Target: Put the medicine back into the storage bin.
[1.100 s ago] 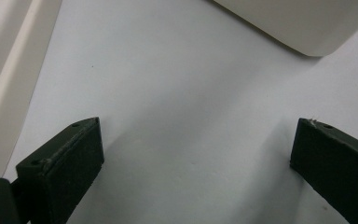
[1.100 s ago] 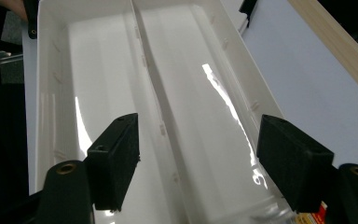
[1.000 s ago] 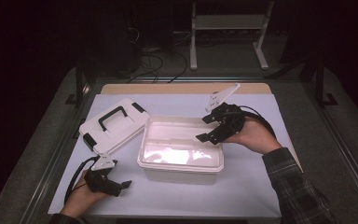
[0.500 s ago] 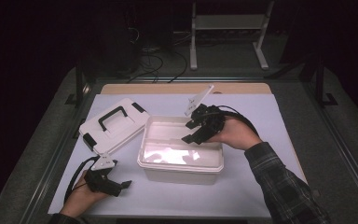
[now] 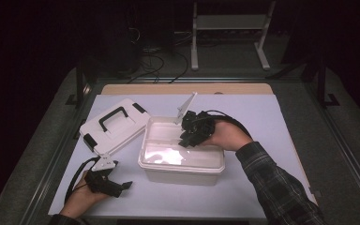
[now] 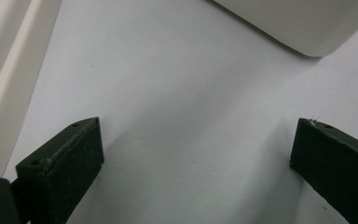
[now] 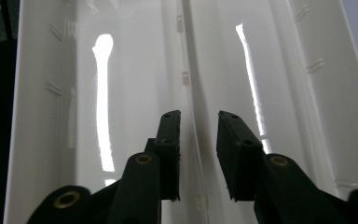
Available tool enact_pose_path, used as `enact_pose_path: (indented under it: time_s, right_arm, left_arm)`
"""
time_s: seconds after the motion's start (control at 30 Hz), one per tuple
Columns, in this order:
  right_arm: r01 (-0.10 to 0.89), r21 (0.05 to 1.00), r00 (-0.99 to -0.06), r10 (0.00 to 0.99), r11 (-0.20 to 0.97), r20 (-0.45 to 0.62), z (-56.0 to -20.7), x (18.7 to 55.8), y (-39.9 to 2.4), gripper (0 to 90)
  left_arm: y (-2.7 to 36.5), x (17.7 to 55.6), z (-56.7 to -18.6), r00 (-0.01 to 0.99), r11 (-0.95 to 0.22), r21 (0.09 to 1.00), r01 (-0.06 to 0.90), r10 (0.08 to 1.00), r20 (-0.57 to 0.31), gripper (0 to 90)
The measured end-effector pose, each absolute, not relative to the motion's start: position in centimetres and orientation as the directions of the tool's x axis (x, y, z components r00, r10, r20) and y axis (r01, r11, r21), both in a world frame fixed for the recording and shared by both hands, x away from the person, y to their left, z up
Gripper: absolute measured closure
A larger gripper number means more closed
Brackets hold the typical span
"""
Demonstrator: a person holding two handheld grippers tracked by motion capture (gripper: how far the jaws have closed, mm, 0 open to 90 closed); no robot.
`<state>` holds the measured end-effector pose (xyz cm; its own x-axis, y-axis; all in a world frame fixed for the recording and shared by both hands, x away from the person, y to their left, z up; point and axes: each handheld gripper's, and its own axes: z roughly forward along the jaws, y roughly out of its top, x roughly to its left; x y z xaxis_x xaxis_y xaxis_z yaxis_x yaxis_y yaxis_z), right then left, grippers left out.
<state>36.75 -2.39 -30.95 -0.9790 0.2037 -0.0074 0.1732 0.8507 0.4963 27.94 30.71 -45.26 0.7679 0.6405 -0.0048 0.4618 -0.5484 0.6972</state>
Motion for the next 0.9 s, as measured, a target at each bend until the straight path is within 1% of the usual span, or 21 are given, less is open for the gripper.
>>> enact_pose_path:
  time_s: [0.27,0.9]
  right_arm:
    - [0.164,0.468,-0.982,0.19,0.869,-0.008,-31.52,36.81,-2.06,84.9]
    - [0.128,0.446,-0.987,0.159,0.886,-0.033,-30.97,36.52,-1.87,88.0]
  left_arm:
    - [30.71,27.95,-45.27,0.768,-0.548,0.697,0.462,0.64,-0.005,1.3]
    - [30.72,27.96,-45.26,0.768,-0.548,0.697,0.463,0.64,-0.006,1.2]
